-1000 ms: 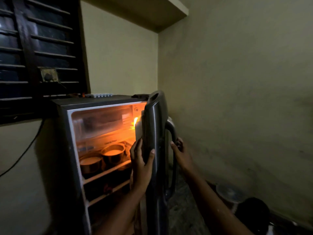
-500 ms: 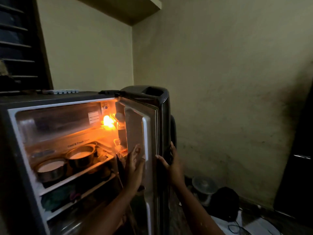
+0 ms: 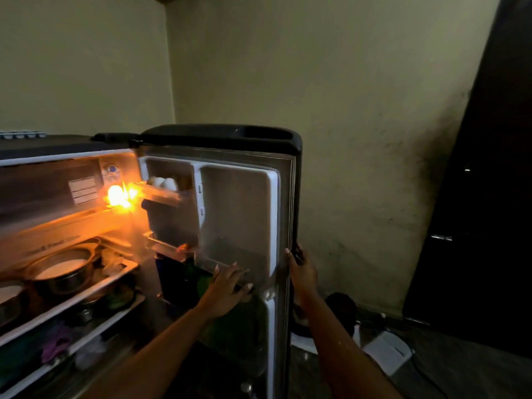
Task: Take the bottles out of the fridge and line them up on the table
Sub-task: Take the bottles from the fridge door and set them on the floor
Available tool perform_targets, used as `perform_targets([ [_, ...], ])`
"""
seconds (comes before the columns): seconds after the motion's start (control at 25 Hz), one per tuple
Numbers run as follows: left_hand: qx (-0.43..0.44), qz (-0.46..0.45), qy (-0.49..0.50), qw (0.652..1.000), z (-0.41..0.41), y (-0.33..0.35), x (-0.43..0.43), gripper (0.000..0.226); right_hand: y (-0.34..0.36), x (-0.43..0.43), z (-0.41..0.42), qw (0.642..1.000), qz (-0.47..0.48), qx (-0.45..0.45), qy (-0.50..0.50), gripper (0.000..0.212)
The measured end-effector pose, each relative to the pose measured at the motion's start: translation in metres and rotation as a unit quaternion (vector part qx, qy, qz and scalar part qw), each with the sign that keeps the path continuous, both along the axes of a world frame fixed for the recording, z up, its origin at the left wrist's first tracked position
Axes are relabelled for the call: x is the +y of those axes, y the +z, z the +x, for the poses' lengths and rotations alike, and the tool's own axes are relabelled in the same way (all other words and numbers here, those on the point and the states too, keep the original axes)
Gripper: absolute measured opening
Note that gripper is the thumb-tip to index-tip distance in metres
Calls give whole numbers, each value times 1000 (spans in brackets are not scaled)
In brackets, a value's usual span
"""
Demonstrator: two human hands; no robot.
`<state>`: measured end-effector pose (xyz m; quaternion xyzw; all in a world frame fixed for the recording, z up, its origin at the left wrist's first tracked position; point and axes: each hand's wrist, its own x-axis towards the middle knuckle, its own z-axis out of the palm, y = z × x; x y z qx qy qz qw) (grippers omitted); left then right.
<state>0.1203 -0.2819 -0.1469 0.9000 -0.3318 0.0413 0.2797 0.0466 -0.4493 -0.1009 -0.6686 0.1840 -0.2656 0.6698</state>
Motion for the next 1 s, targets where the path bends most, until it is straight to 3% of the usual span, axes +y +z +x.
perform_targets([
  [0.12, -1, 34, -26, 999, 19, 3, -22, 75, -21, -3, 9, 999, 15, 18, -29, 35],
  [0.24, -19, 70, -60, 996, 41, 5, -34, 84, -44, 4, 20, 998, -4, 40, -48, 37],
  [0.32, -32, 80, -99, 991, 52, 8, -36, 72, -62, 15, 31, 994, -12, 55, -93, 36],
  [0.48, 27, -67, -181, 981, 59, -16, -15, 57, -107, 39, 49, 989, 8, 103, -110, 30],
  [0.6, 91, -211, -96, 968, 61, -64, 13, 54, -137, 52, 62, 985, 7, 143, -97, 38],
  [0.76, 163, -263, 26, 950, 97, -115, 5, 63, -168, 54, 93, 993, -22, 83, -86, 67],
  [1.0, 115, -348, 6, 930, 157, -155, -37, 79, -216, 22, 138, 998, -40, 36, -26, 70],
])
